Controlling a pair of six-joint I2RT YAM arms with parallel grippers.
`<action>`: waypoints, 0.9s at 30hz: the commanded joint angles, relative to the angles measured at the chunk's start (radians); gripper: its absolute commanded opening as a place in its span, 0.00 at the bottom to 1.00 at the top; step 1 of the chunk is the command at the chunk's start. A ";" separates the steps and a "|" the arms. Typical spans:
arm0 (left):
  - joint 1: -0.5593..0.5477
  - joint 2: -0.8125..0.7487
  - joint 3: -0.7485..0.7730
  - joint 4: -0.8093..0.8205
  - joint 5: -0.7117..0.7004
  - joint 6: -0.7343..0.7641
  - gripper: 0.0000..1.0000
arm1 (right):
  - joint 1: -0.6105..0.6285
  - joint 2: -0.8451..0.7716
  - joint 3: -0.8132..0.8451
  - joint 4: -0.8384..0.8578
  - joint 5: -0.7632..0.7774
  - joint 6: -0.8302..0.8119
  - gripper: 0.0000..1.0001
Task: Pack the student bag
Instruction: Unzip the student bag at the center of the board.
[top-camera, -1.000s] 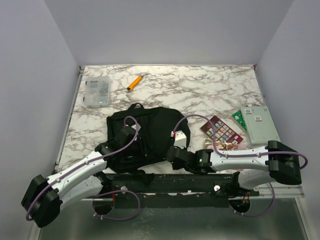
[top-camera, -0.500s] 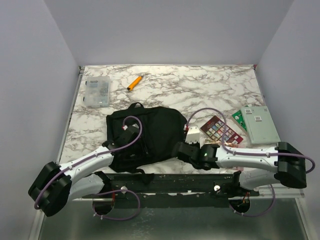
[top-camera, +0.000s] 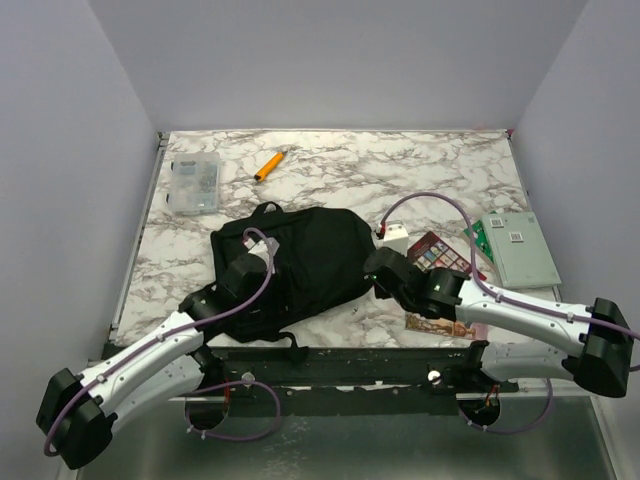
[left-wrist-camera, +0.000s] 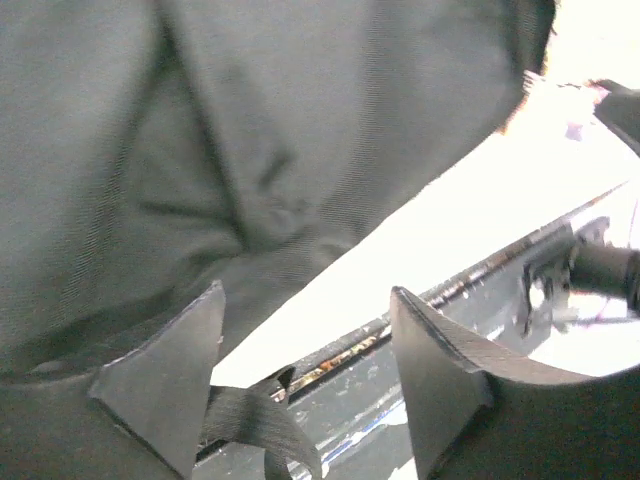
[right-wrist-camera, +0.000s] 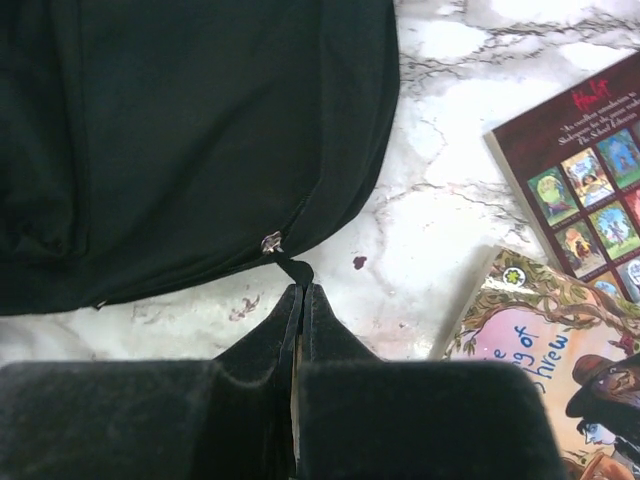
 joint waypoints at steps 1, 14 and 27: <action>-0.066 -0.043 0.075 0.148 0.142 0.197 0.72 | -0.005 -0.065 -0.006 0.042 -0.112 -0.067 0.01; -0.230 0.304 0.306 0.288 0.062 0.635 0.60 | -0.005 -0.108 -0.020 0.060 -0.163 -0.054 0.01; -0.268 0.540 0.412 0.288 0.087 0.641 0.49 | -0.005 -0.130 -0.024 0.033 -0.152 -0.041 0.00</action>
